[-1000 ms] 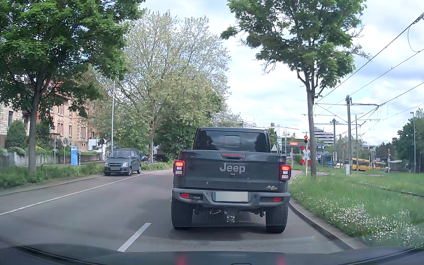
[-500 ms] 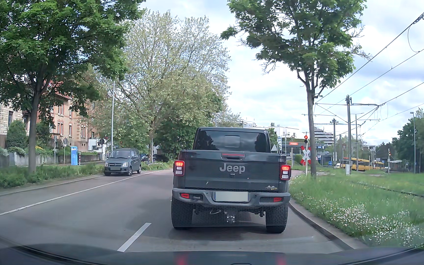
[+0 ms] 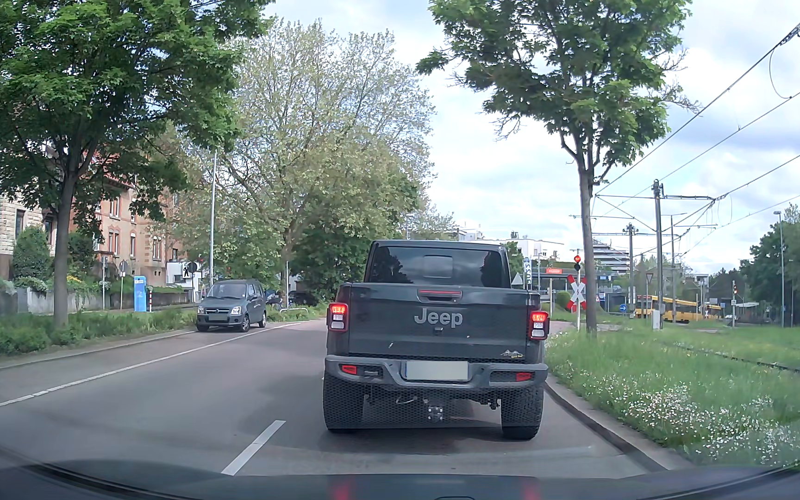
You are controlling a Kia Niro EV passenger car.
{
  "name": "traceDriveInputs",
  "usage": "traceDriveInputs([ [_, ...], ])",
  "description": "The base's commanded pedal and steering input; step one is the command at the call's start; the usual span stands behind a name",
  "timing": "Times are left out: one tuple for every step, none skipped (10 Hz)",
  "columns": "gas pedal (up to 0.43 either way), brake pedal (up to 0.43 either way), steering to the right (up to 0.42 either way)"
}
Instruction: Follow the waypoints while adhering to traffic rules and regulations
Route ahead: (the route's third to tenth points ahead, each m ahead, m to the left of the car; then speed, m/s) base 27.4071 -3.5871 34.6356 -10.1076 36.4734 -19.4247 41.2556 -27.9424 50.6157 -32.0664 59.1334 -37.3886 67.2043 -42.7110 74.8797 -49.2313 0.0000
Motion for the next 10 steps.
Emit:
traceDriveInputs([
  [0.0, 0.0, -0.013],
  [0.0, 0.0, -0.013],
  [0.0, 0.0, -0.013],
  [0.0, 0.0, -0.013],
  [0.0, 0.0, -0.013],
  [0.0, 0.0, -0.013],
  [0.0, 0.0, -0.013],
  [0.0, 0.0, -0.013],
  [0.0, 0.0, -0.013],
  [0.0, 0.0, -0.013],
])
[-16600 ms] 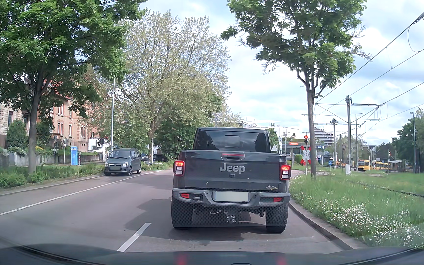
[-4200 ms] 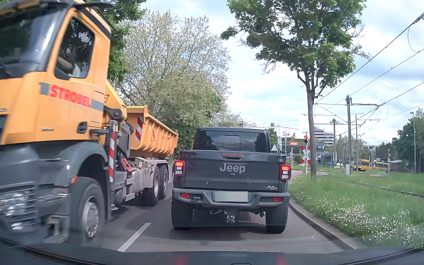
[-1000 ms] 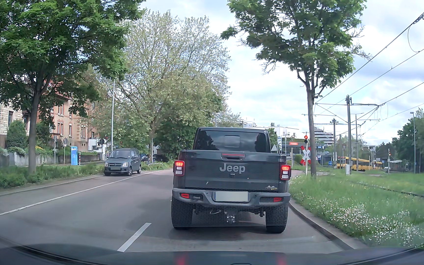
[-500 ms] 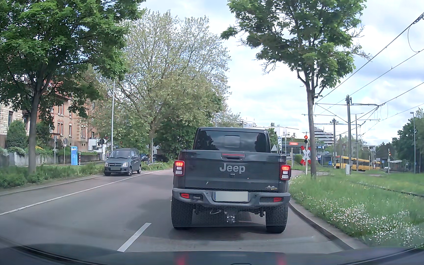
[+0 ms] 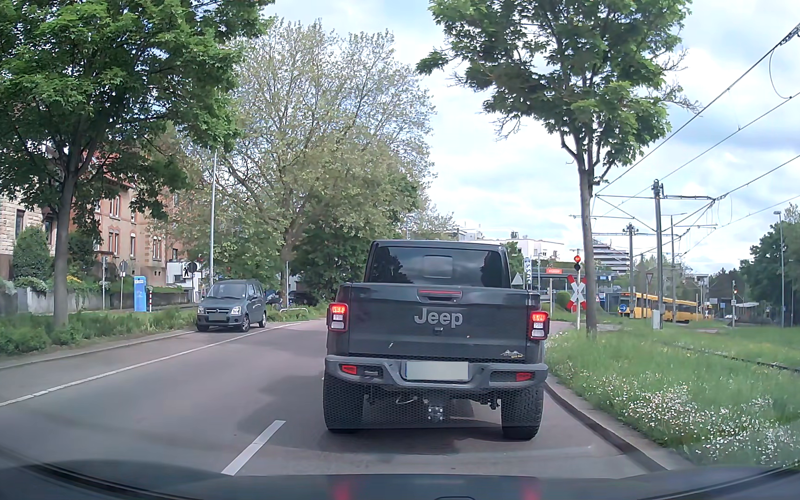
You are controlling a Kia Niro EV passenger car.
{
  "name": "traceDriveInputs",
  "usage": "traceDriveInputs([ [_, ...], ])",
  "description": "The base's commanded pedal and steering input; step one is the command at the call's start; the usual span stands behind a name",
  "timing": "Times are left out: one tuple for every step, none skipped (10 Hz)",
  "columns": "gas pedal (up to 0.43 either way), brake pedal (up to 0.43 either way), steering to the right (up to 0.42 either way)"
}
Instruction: Follow the waypoints while adhering to traffic rules and regulations
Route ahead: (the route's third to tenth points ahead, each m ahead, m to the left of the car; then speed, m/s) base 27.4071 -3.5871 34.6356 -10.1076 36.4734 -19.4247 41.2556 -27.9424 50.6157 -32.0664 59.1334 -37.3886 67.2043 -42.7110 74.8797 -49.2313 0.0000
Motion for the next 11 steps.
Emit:
traceDriveInputs([
  [0.0, 0.0, -0.013],
  [0.0, 0.0, -0.013],
  [0.0, 0.0, -0.013],
  [0.0, 0.0, -0.013],
  [0.0, 0.0, -0.013],
  [0.0, 0.0, -0.013],
  [0.0, 0.0, -0.013],
  [0.0, 0.0, -0.013],
  [0.0, 0.0, -0.013],
  [0.0, 0.0, -0.013],
  [0.0, 0.0, -0.013],
])
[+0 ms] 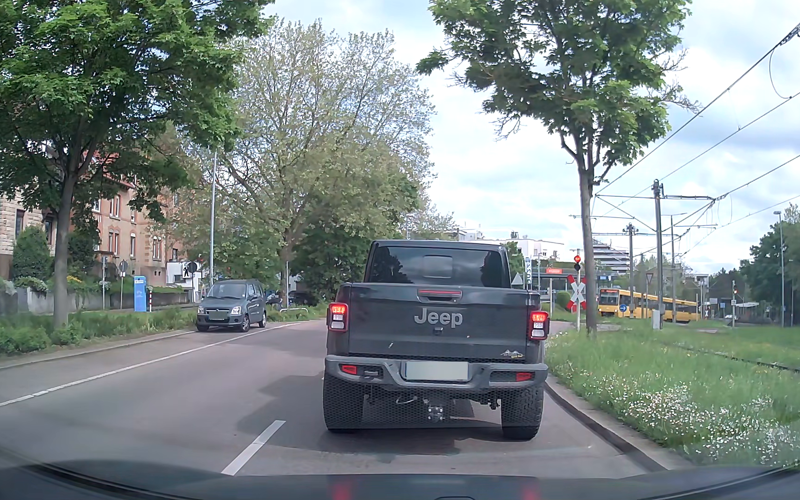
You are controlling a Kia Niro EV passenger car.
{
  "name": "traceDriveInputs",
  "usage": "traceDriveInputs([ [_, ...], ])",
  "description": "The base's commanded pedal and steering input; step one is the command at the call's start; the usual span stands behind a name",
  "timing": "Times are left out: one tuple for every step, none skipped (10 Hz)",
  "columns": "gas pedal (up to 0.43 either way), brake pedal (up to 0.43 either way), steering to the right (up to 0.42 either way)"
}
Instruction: Follow the waypoints while adhering to traffic rules and regulations
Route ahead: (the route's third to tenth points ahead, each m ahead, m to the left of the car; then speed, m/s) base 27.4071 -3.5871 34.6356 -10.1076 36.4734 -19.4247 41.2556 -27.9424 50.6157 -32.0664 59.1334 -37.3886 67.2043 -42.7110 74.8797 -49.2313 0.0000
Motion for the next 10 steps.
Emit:
traceDriveInputs([
  [0.0, 0.0, -0.013],
  [0.0, 0.0, -0.013],
  [0.0, 0.0, -0.013],
  [0.0, 0.0, -0.013],
  [0.0, 0.0, -0.013],
  [0.0, 0.0, -0.013],
  [0.0, 0.0, -0.013],
  [0.0, 0.0, -0.013],
  [0.0, 0.0, -0.013],
  [0.0, 0.0, -0.013],
])
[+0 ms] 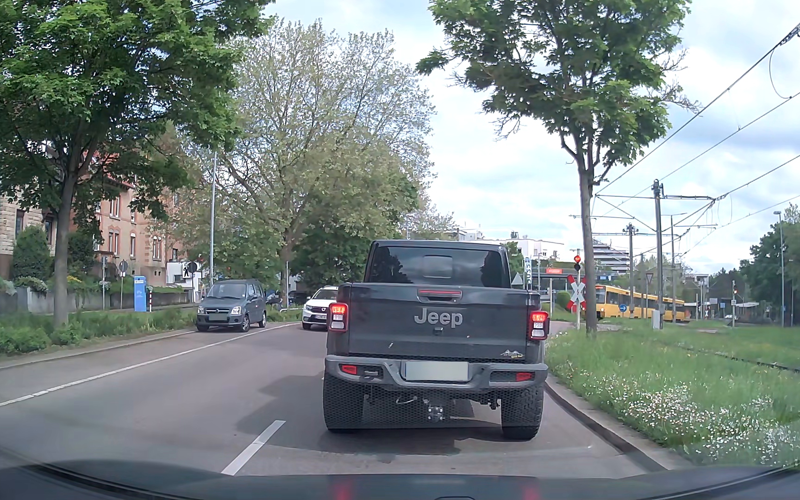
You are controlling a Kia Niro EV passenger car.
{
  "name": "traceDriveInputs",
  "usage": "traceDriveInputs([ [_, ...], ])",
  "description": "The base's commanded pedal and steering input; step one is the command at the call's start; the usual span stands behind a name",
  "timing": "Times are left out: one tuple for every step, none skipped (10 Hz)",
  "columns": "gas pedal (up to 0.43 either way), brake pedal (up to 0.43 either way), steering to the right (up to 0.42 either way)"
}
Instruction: Follow the waypoints while adhering to traffic rules and regulations
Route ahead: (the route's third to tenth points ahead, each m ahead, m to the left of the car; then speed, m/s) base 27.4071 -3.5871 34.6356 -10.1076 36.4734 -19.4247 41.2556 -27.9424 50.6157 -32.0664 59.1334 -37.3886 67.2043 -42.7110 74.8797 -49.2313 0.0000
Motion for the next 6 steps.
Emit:
traceDriveInputs([
  [0.0, 0.0, -0.013],
  [0.0, 0.0, -0.013],
  [0.0, 0.0, -0.013],
  [0.0, 0.0, -0.013],
  [0.0, 0.0, -0.013],
  [0.0, 0.0, -0.013],
])
